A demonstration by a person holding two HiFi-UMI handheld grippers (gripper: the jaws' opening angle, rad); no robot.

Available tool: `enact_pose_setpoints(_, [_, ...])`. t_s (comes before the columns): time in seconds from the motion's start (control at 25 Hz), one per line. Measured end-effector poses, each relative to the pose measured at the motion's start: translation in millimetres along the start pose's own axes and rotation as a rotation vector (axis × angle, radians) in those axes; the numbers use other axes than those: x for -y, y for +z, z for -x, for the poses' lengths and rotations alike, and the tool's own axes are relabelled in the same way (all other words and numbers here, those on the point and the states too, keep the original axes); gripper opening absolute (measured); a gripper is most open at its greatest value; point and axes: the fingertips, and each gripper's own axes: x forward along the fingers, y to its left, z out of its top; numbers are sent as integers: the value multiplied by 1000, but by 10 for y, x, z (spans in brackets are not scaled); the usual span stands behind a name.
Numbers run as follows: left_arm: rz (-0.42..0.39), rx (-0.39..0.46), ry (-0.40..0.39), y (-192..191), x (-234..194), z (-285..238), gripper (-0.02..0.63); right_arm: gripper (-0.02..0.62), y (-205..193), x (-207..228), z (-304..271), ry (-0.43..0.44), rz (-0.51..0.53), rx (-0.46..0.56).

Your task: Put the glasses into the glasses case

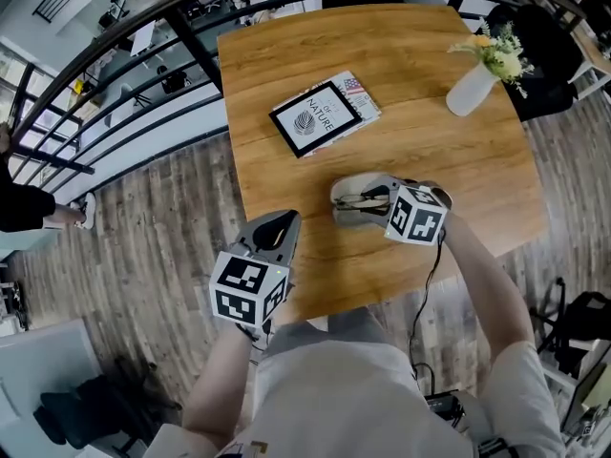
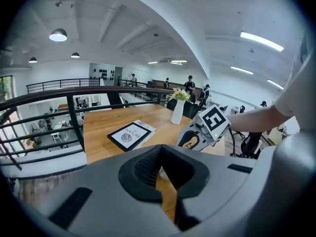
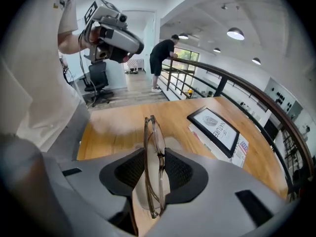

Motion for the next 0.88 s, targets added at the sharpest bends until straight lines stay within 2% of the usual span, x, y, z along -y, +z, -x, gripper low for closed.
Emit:
enact_pose_setpoints(0.12, [23,-20,14,-97,-69,-30,15,146,-131,-64,-166,35,22,-27])
enact_pose_setpoints(0.32, [52,-49,16,-276,-100,-75,15,146,-245,-172,-377,113,-15,-13])
enact_pose_setpoints(0.44, [57,-68,10,-365,-102,-126,15,147,-364,-163,-515,115,26,-70])
enact_pose_setpoints(0.64, [76,-83,-20,-459,-28,-191,15,152,-573,-229,-680,108,19,-129])
enact_pose_setpoints(0.88, [74,-104,-30,-525,-14,-165,15,163,-614,-343,-753,107,34,-120])
